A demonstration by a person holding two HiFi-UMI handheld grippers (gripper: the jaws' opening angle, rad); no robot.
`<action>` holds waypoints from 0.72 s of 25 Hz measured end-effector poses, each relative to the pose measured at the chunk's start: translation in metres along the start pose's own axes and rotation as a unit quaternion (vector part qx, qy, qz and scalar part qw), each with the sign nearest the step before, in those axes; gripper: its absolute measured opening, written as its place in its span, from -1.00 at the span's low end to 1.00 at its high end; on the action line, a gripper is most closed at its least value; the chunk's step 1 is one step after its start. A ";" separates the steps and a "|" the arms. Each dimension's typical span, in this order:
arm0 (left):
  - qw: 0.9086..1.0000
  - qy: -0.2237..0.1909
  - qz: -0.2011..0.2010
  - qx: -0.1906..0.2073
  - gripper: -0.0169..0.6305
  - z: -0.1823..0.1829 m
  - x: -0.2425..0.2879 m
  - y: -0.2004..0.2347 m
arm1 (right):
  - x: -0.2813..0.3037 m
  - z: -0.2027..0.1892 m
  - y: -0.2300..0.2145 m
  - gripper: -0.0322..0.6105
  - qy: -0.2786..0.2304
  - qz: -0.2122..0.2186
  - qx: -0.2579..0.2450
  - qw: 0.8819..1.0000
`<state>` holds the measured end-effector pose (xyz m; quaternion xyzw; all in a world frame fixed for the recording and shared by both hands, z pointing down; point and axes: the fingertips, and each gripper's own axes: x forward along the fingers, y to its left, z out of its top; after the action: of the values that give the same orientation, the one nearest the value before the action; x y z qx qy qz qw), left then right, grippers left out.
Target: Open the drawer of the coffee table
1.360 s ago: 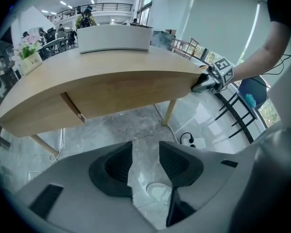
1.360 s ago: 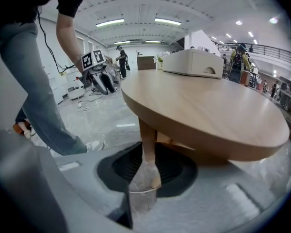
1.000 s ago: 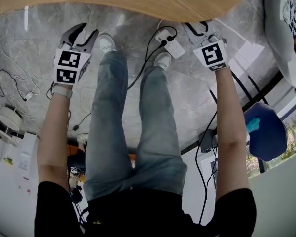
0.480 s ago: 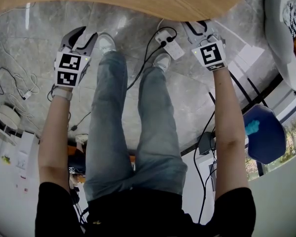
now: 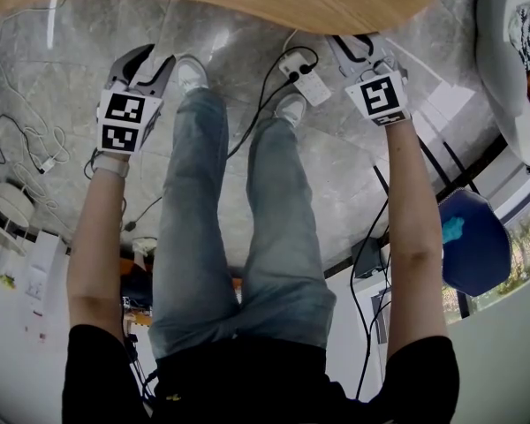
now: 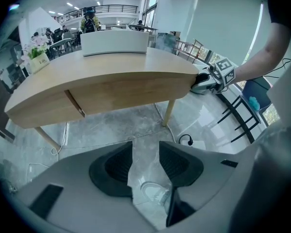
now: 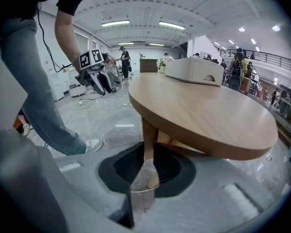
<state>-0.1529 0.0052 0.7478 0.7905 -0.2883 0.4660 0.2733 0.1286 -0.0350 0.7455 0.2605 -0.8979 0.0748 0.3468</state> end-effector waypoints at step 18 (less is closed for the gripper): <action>1.000 -0.002 0.002 -0.007 -0.42 -0.012 -0.003 -0.016 | -0.004 -0.001 0.020 -0.74 0.004 0.020 -0.037 0.999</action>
<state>-0.1500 0.0252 0.7474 0.7889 -0.2939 0.4631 0.2772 0.1213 -0.0155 0.7441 0.2289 -0.9039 0.0490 0.3581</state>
